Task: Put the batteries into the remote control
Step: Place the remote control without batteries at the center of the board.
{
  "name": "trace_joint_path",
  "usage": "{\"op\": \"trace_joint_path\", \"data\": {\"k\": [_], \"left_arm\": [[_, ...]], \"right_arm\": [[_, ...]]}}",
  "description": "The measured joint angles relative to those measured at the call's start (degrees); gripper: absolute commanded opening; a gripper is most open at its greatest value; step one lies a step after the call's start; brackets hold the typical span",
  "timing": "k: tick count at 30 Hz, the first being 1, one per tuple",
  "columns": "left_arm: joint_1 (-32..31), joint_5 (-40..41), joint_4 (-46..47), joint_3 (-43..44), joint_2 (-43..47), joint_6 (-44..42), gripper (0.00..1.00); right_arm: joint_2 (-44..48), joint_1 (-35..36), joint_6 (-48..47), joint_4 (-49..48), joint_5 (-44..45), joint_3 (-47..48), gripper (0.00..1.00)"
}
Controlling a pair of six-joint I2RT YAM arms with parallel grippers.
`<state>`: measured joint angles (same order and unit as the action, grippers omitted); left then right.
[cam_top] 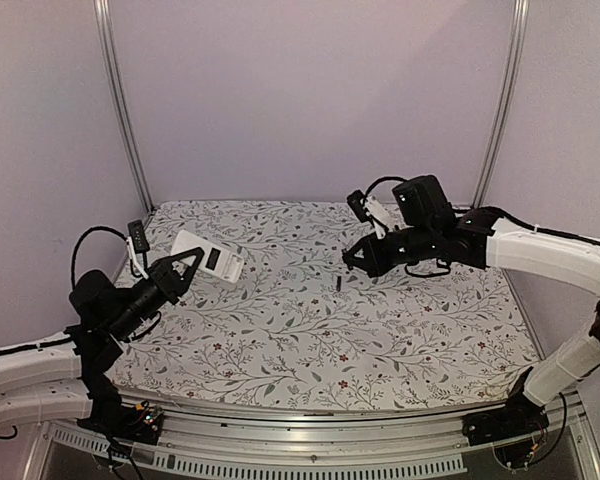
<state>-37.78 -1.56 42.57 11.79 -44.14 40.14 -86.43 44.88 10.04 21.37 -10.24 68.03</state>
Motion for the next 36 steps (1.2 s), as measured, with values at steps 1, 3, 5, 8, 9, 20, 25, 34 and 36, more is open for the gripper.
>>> {"op": "trace_joint_path", "data": {"k": [1, 3, 5, 8, 9, 20, 25, 34, 36], "left_arm": [[0.0, -0.72, 0.02, 0.46, 0.04, -0.13, 0.0], [-0.02, -2.12, 0.09, 1.4, 0.28, -0.57, 0.0], [-0.02, -3.48, 0.2, 2.36, 0.55, -1.11, 0.0], [-0.04, -5.05, 0.35, 3.74, 0.66, -1.57, 0.0], [-0.07, -5.46, 0.39, 4.13, 0.66, -1.6, 0.0], [-0.85, -7.13, 1.22, 4.83, 0.66, -1.99, 0.0], [-1.07, -7.23, 1.2, 5.22, 0.66, -2.21, 0.0], [-1.11, -7.23, 1.07, 5.35, 1.36, -2.21, 0.0], [-1.11, -7.23, 1.09, 5.42, 1.42, -2.23, 0.0]], "right_arm": [[2.93, 0.37, -1.29, -4.48, -1.92, -2.12, 0.0], [7.41, 0.98, -3.04, -12.09, -5.2, -6.01, 0.0], [10.01, 1.44, -4.02, -17.64, -8.13, -8.59, 0.0], [11.45, 2.01, -4.98, -23.91, -12.04, -10.21, 0.0], [11.63, 2.03, -5.01, -25.9, -13.27, -10.36, 0.0], [12.44, 3.13, -3.41, -36.13, -20.35, -10.38, 0.0], [12.59, 3.74, -3.65, -36.52, -20.76, -10.38, 0.0], [13.14, 3.82, -2.93, -36.98, -20.13, -10.38, 0.0], [13.14, 3.87, -0.35, -37.86, -18.64, -10.25, 0.0]]}}
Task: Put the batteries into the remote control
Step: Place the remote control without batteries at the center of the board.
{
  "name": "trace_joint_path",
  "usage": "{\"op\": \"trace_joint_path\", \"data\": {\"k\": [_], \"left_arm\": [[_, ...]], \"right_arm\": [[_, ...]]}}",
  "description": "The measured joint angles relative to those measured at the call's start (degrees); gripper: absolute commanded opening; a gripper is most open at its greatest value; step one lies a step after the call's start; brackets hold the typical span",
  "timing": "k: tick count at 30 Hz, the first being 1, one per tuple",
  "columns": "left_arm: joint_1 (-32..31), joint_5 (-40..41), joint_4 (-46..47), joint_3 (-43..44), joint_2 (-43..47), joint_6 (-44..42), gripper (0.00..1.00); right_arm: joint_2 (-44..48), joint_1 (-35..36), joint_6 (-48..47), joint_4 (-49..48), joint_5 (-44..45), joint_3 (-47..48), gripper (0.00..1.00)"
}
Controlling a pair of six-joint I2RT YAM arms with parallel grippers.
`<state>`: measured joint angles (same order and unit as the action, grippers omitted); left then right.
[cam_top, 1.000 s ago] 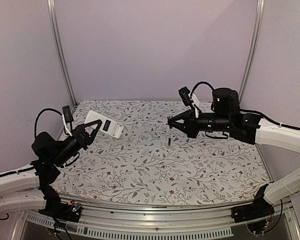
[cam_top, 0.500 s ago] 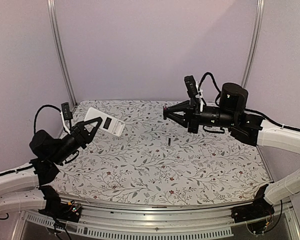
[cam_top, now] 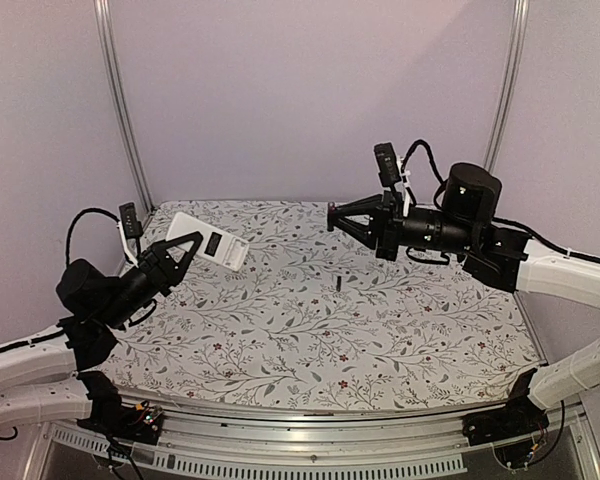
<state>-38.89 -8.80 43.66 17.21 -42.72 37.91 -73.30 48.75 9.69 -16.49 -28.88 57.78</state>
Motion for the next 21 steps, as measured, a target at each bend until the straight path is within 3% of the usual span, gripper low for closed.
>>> {"op": "trace_joint_path", "data": {"k": [8, 21], "left_arm": [[-0.09, 0.0, 0.17, 0.24, -0.26, 0.0, 0.0], [-0.11, 0.15, 0.2, 0.26, -0.79, 0.02, 0.0]], "right_arm": [[-0.02, 0.0, 13.14, -7.04, 1.84, 2.05, 0.0], [-0.02, 0.0, 19.45, -10.29, 1.88, 4.22, 0.0]]}}
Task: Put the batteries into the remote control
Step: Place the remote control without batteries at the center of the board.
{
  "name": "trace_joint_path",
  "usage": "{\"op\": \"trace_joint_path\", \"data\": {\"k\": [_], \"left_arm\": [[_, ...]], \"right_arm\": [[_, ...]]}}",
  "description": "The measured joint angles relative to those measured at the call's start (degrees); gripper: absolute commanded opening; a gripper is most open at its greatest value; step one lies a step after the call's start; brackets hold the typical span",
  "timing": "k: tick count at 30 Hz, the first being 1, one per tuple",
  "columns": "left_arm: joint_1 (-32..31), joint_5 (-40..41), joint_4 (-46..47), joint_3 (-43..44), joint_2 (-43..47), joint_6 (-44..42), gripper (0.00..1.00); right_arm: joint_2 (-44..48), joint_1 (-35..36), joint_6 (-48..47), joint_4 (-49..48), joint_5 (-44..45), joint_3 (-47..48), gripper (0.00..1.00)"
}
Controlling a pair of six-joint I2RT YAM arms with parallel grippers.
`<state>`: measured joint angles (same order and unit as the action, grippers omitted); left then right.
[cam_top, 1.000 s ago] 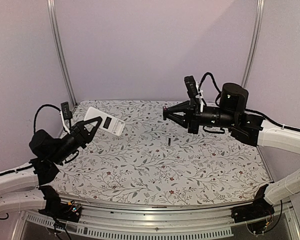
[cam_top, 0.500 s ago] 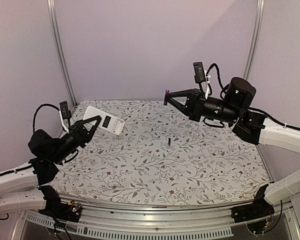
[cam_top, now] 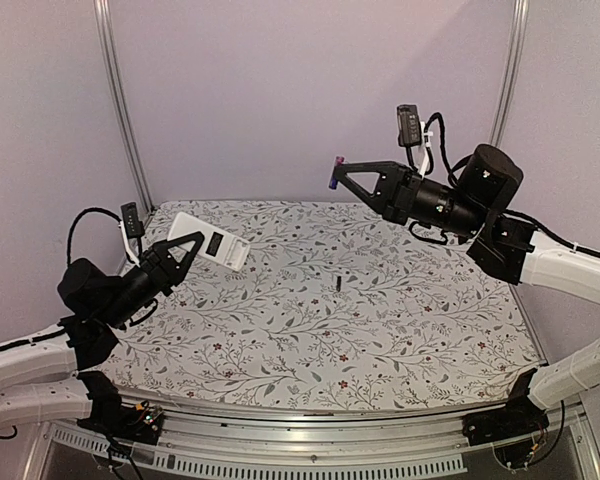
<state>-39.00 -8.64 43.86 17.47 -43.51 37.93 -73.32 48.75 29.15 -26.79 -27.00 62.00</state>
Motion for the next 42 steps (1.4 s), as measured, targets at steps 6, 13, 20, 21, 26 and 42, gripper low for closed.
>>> {"op": "trace_joint_path", "data": {"k": [6, 13, 20, 21, 26, 42], "left_arm": [[0.0, 0.02, 0.0, 0.0, 0.0, 0.07, 0.0], [-0.31, 0.02, 0.37, 0.0, 0.22, 0.7, 0.0], [-1.31, 1.68, 4.46, 0.0, -2.05, 1.4, 0.0], [-1.33, 2.51, 4.83, 0.0, -2.82, 2.4, 0.0], [-1.4, 7.3, 3.98, -0.61, -6.23, 10.03, 0.0], [-2.86, 15.89, 1.31, -13.35, -19.39, 33.97, 0.0]], "right_arm": [[0.02, 0.0, 0.46, -0.26, 0.68, -0.02, 0.0], [0.5, 0.31, 2.45, -0.2, 7.04, -0.2, 0.0], [-3.13, 6.91, 3.78, -1.46, 17.92, 0.42, 0.0], [-3.98, 7.32, 4.17, -0.96, 19.23, 0.42, 0.0], [-6.25, 7.41, 7.13, 4.15, 24.92, 0.37, 0.0], [-6.29, 7.41, 14.78, 15.13, 27.76, -8.31, 0.0]]}}
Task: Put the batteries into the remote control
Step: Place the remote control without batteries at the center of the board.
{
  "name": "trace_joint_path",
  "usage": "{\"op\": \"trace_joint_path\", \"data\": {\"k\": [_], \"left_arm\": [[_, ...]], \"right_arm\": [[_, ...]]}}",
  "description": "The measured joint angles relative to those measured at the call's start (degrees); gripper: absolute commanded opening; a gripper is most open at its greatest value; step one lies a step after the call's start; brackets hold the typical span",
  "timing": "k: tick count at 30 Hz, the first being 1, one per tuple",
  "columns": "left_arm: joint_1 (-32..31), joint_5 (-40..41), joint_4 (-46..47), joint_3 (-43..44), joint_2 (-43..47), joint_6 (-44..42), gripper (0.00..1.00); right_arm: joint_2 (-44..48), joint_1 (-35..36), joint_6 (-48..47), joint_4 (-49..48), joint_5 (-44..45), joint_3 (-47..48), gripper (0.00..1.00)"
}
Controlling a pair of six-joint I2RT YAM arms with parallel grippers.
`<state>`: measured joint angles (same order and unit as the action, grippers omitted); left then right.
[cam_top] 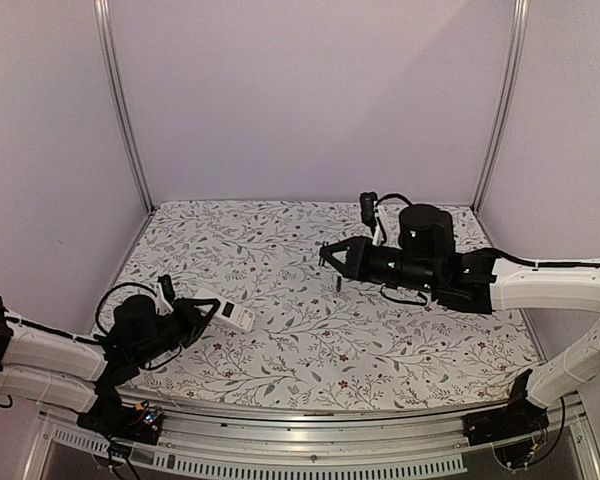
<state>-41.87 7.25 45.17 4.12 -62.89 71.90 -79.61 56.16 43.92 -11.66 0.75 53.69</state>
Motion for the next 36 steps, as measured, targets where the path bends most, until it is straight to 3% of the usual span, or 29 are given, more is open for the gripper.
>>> {"op": "trace_joint_path", "data": {"k": [8, 13, 14, 17, 18, 22, 29, 36], "left_arm": [[-0.5, 1.66, 3.23, 0.63, -15.91, 8.59, 0.0], [-0.92, -0.68, 14.23, 2.62, -27.3, 13.84, 0.01], [-1.05, -0.81, 17.38, 2.19, -29.44, 15.02, 0.11], [-1.22, -0.83, 24.65, 0.26, -33.75, 17.51, 0.63], [-1.27, -0.87, 25.62, -0.11, -34.56, 17.7, 0.73], [-1.6, -0.72, 27.1, 0.02, -33.57, 18.14, 0.83], [-3.21, 1.73, 12.04, 4.39, -21.64, 14.29, 0.99], [-4.11, 4.55, -20.02, 13.57, -10.32, 16.33, 1.0]], "right_arm": [[0.04, 0.0, -1.66, 1.68, 0.28, 0.04, 0.0], [0.04, 0.0, -3.78, 2.67, 0.92, 0.35, 0.0], [0.04, 0.0, -4.2, 2.73, 1.03, 0.37, 0.0], [0.04, -0.04, -5.2, 3.34, 1.11, 0.7, 0.0], [0.04, -0.09, -5.55, 3.61, 1.11, 0.94, 0.0], [0.04, -0.39, -6.69, 3.98, 1.09, 2.03, 0.0], [0.04, -0.74, -7.65, 4.07, 1.05, 2.99, 0.0], [0.2, -0.74, -8.44, 4.68, 1.01, 3.02, 0.0]]}}
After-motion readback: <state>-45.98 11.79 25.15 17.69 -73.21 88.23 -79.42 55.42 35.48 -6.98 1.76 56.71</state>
